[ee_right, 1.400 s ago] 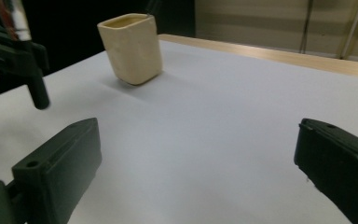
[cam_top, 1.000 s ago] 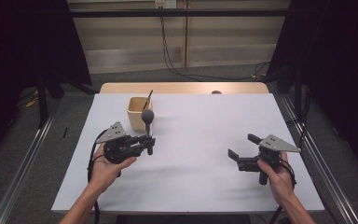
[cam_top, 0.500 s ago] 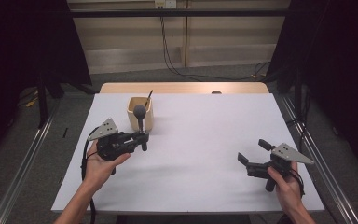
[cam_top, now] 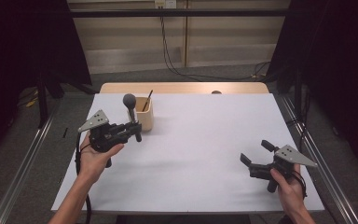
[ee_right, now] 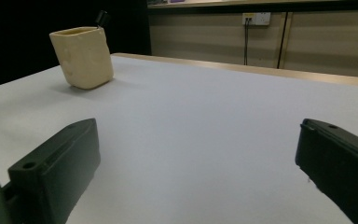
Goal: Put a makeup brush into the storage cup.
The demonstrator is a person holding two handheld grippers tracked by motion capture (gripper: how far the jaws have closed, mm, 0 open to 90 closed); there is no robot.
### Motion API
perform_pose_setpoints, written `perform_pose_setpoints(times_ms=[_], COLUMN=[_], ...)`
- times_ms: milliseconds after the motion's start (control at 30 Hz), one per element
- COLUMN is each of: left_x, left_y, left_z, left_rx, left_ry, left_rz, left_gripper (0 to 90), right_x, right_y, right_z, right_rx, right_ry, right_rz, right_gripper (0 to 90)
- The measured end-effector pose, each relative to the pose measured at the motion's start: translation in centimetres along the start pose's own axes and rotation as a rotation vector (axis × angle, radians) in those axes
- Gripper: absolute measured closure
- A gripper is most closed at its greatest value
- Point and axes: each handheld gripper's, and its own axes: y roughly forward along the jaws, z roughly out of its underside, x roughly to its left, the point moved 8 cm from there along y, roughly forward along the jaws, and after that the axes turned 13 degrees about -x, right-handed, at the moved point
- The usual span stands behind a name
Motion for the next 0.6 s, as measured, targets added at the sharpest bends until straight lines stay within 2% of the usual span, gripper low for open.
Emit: perform_pose_setpoints(times_ms=[100,433,533,600], left_x=[0.5,1.8,2.3,2.7], left_y=[0.1,0.8,1.2,1.5], left_z=[-0.3,-2.5,-2.6,-2.7], left_rx=[-0.004,-0.016,0.005,0.001], left_ry=[-0.006,0.018,0.030,0.030], left_rz=[-0.010,-0.042,-0.055,-0.062], left_gripper=[74.7,74.7,74.7,74.7], right_x=[0.0,0.4,0.3,0.2], right_y=[0.0,0.2,0.2,0.1], right_z=[0.1,0.2,0.3,0.3], right_rx=[0.004,0.017,0.018,0.021], right_ry=[-0.002,-0.013,-0.014,-0.018], right_rz=[0.000,-0.033,-0.036,-0.036], right_gripper=[0.0,0.0,0.0,0.0])
